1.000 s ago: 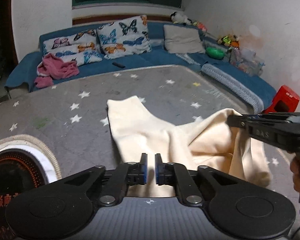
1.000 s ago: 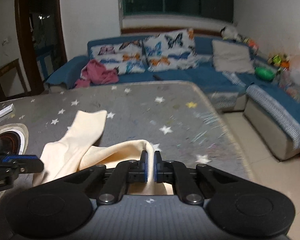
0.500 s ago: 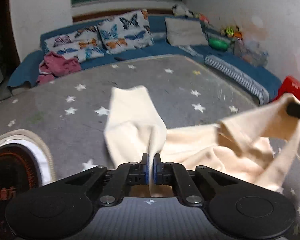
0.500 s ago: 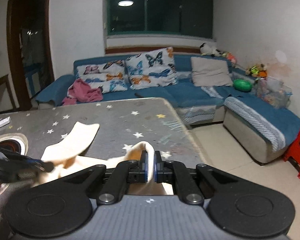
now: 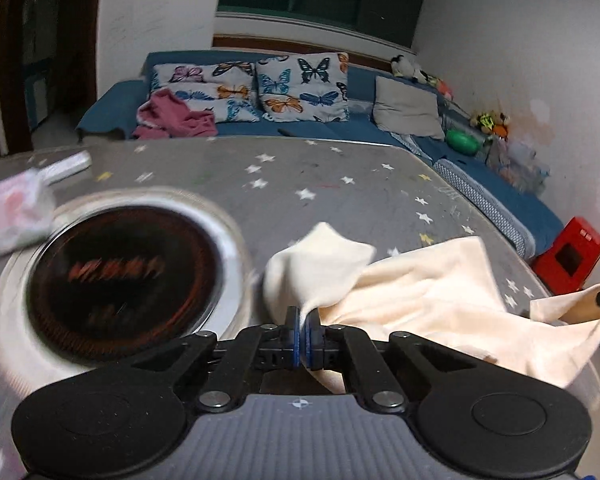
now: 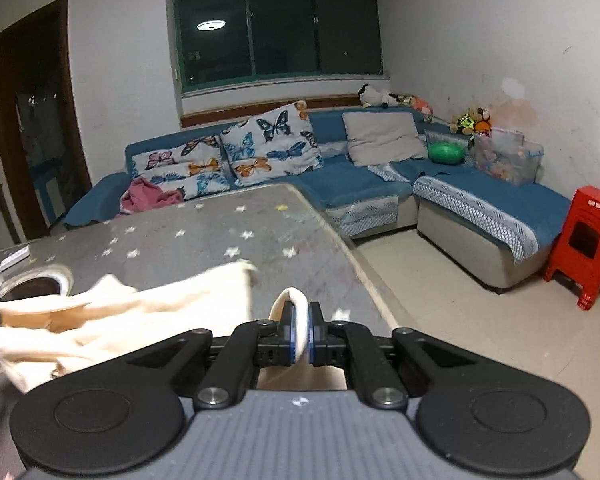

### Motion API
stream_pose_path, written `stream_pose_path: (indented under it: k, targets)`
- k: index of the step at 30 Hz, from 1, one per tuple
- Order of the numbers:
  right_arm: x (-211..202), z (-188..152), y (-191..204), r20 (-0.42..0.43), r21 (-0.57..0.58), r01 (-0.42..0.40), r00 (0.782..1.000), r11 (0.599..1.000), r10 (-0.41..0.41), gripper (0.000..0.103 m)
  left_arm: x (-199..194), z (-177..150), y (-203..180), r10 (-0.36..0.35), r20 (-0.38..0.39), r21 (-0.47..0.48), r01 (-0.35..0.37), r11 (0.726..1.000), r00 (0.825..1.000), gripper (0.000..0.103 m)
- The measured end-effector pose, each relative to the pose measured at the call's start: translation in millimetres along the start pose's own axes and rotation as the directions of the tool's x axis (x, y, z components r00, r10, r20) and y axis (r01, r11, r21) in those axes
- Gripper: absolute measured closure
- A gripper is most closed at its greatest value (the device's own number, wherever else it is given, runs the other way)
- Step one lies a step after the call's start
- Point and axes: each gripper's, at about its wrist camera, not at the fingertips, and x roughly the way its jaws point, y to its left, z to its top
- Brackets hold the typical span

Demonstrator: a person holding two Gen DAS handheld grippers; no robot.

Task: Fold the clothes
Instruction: 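Lift and shake the sweatshirt with both grippers, then lay it down and open, then grasp the sweatshirt edge with both grippers and pull it outward to spread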

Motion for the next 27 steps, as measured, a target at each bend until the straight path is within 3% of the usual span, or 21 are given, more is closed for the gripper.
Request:
stream_pose_path:
  k: [3, 7, 11, 14, 16, 24, 27]
  targets:
    - [2, -14, 2, -0.070, -0.016, 0.015, 0.997, 1.000, -0.016, 0.096, -18, -22, 16, 0.006, -0.031, -0.004, -0.006, 1.000, 0.999, 0.096]
    - [1, -26, 3, -0.123, -0.026, 0.022, 0.992, 0.999, -0.025, 0.085, -24, -46, 39, 0.066, -0.086, -0.013, -0.067, 0.998, 0.994, 0.089]
    - [-9, -20, -1, -0.105, -0.018, 0.017, 0.994, 1.000, -0.018, 0.078, -32, -50, 52, 0.100, -0.082, -0.018, -0.101, 0.995, 0.992, 0.071]
    - [-9, -14, 7, -0.091, -0.057, -0.013, 0.996, 0.998, 0.008, 0.075, -32, -39, 42, 0.094, -0.041, 0.019, -0.093, 0.995, 0.995, 0.068]
    - [-1, -10, 16, -0.093, -0.079, -0.042, 0.995, 0.996, 0.035, 0.070, -24, -29, 33, 0.074, -0.020, 0.042, -0.073, 0.996, 0.997, 0.058]
    - [46, -1, 62, -0.150, -0.137, -0.157, 0.979, 0.978, 0.136, 0.068, 49, 17, -10, 0.088, 0.000, 0.142, -0.087, 0.986, 0.996, 0.054]
    - [60, -1, 72, -0.169, -0.147, -0.181, 0.973, 0.973, 0.155, 0.067, 82, 24, -17, 0.103, -0.035, 0.163, -0.096, 0.982, 0.994, 0.050]
